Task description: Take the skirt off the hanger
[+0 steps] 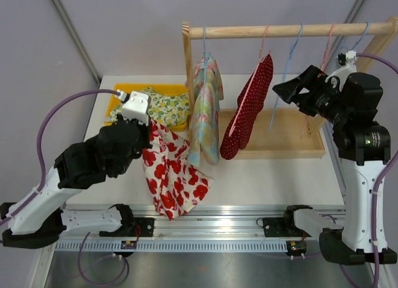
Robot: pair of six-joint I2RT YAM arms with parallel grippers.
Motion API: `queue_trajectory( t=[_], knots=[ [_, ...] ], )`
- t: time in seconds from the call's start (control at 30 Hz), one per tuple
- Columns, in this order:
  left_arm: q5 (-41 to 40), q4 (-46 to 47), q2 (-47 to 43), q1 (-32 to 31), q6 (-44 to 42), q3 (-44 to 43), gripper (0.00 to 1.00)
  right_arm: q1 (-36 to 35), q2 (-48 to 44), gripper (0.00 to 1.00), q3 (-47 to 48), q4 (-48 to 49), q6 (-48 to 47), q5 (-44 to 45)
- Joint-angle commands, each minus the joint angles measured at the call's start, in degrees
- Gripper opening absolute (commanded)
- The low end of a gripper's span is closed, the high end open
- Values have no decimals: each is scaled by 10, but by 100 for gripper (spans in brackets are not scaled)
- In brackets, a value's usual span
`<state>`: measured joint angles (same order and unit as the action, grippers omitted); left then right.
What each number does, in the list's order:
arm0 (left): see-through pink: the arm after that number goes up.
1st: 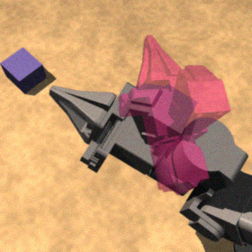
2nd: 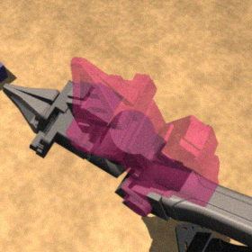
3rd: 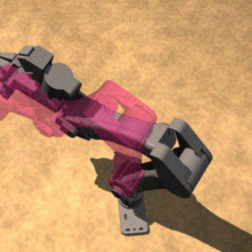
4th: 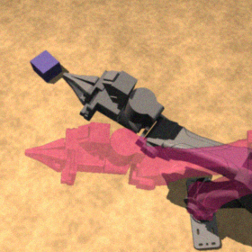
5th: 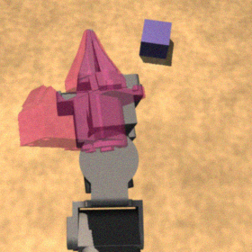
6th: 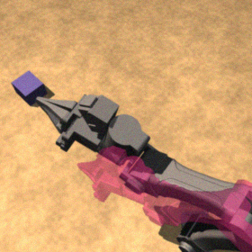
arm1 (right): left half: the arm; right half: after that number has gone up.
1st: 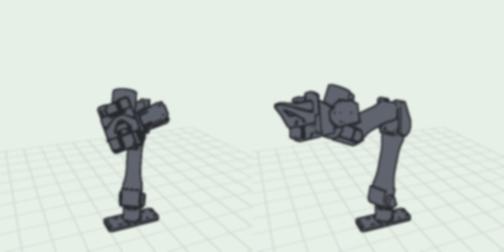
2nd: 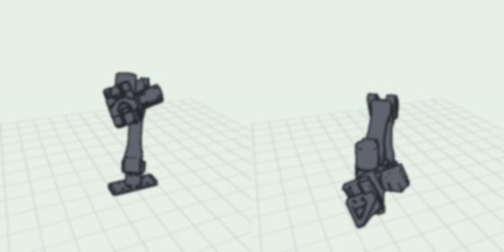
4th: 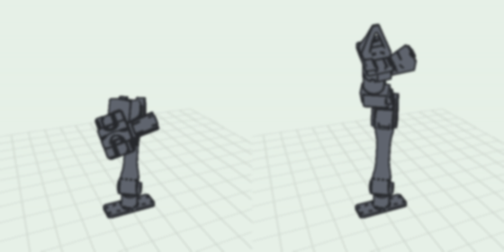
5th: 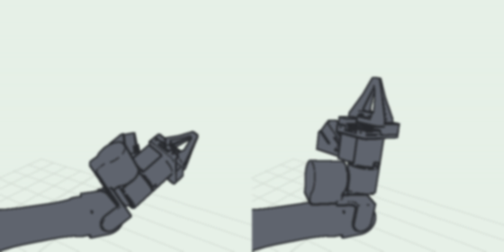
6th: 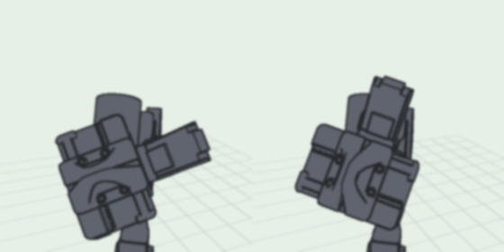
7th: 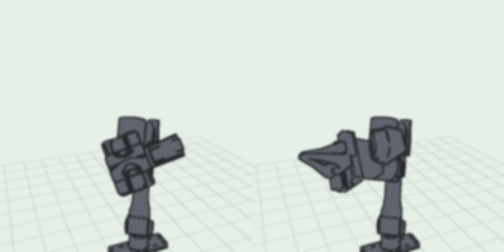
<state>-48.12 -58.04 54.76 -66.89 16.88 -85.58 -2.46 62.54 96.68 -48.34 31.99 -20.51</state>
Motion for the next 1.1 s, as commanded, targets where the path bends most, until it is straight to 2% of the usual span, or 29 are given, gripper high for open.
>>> queue_trajectory(
  t=[0.0,0.03,0.1,0.13,0.2,0.23,0.27,0.33,0.37,0.4,0.47,0.5,0.53,0.7,0.73,0.83,0.87,0.9,0.93,0.97,1.0,1.07],
  knots=[
    [75,117,43,96,-147,-72,0,0,-29,90,16,-28,-33,39],
    [97,135,58,164,-164,-125,0,1,-30,90,18,-36,-37,42],
    [170,137,95,235,-182,-194,0,0,-39,91,25,-42,-41,51],
    [211,130,150,300,-185,-270,0,0,-43,91,26,-47,-42,52],
    [239,118,212,353,-188,-363,0,0,-50,91,32,-48,-43,54],
    [250,115,271,393,-195,-402,0,1,-53,91,32,-51,-43,51],
    [267,115,305,414,-197,-493,0,0,-59,91,32,-54,-45,51],
    [281,115,362,472,-188,-581,0,0,-66,91,27,-56,-44,47],
    [309,117,410,495,-177,-613,0,0,-73,91,22,-58,-44,45],
    [328,124,422,516,-172,-633,0,1,-78,91,19,-58,-44,39],
    [381,167,424,562,-127,-590,0,0,-85,90,15,-66,-45,37],
    [386,189,417,570,-121,-504,0,0,-87,90,12,-67,-46,33],
    [389,229,413,578,-110,-464,0,1,-90,90,10,-67,-46,30],
    [453,298,398,589,-69,-234,0,1,-92,89,8,-65,-45,21],
    [463,344,394,589,-57,-143,0,0,-92,89,9,-61,-45,16],
    [469,375,427,589,-42,-62,0,1,-93,89,11,-29,-45,-40],
    [473,367,445,589,-39,-63,4,0,-97,89,8,-14,-41,-67],
    [472,353,470,589,-34,-73,18,1,-100,88,6,2,-35,-117],
    [472,304,512,590,-15,-91,47,0,-102,89,5,37,-27,-139],
    [478,271,533,591,-5,-151,98,0,-102,88,3,52,-12,-158],
    [478,244,545,591,0,-173,99,1,-102,88,5,63,-4,-179],
    [484,231,512,584,7,-167,99,1,-86,87,22,76,11,-190]
  ],
)
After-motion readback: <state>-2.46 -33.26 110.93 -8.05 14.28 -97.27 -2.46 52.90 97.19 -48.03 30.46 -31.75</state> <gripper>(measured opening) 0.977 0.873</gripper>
